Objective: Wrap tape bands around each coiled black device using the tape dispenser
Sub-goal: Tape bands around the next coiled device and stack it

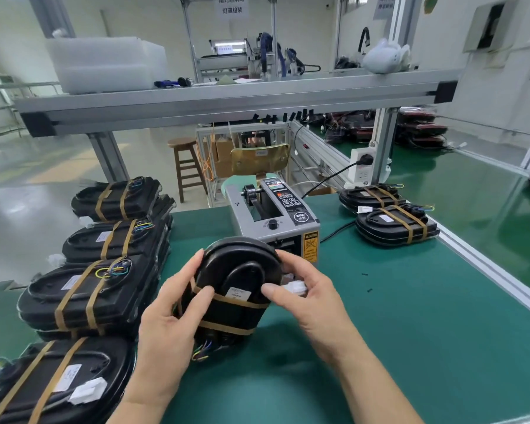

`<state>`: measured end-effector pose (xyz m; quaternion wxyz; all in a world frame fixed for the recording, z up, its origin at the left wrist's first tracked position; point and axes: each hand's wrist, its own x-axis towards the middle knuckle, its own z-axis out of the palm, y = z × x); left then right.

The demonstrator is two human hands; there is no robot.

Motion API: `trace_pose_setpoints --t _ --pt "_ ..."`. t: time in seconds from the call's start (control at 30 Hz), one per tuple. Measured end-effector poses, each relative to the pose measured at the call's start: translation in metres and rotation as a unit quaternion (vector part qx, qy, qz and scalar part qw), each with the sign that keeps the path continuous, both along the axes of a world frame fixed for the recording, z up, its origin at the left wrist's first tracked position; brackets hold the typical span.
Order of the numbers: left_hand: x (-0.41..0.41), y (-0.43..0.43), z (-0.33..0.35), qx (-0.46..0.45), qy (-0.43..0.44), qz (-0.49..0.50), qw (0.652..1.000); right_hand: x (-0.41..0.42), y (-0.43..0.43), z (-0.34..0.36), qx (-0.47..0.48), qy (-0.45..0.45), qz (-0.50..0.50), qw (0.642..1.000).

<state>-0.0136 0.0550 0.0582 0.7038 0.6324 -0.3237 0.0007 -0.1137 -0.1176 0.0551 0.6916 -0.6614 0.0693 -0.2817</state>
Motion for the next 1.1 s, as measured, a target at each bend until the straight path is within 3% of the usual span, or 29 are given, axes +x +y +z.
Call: trace_pose_setpoints --t 0.13,0.23,0.37,0.47,0.63,0.77,0.87,1.1 --pt "0.001 0.004 -0.009 -0.043 0.06 -0.034 0.997 0.001 0.008 0.012 -0.085 -0.018 -0.054 0.995" --pt "0.004 0.008 -0.007 -0.008 0.031 -0.028 0.999 0.003 0.014 0.013 -0.151 -0.038 -0.087 0.984" --pt "0.01 0.007 0.003 0.046 -0.038 -0.019 0.998 0.006 0.02 0.013 -0.158 -0.053 -0.1 0.981" --pt "0.013 0.005 0.01 0.063 -0.07 -0.006 0.996 0.009 0.021 0.011 -0.101 -0.037 -0.07 0.992" --pt "0.017 0.003 0.011 0.09 -0.115 -0.02 0.989 0.009 0.021 0.012 0.088 -0.055 0.015 0.994" --pt "0.017 0.005 0.012 0.093 -0.113 -0.03 0.989 0.02 0.007 0.01 0.204 0.008 -0.168 0.964" --pt "0.015 0.007 0.012 0.093 -0.106 -0.04 0.989 0.027 -0.008 0.005 0.215 0.087 -0.259 0.938" --pt "0.007 0.008 0.017 0.091 -0.071 -0.046 0.992 0.045 -0.014 0.004 0.188 0.113 -0.285 0.933"
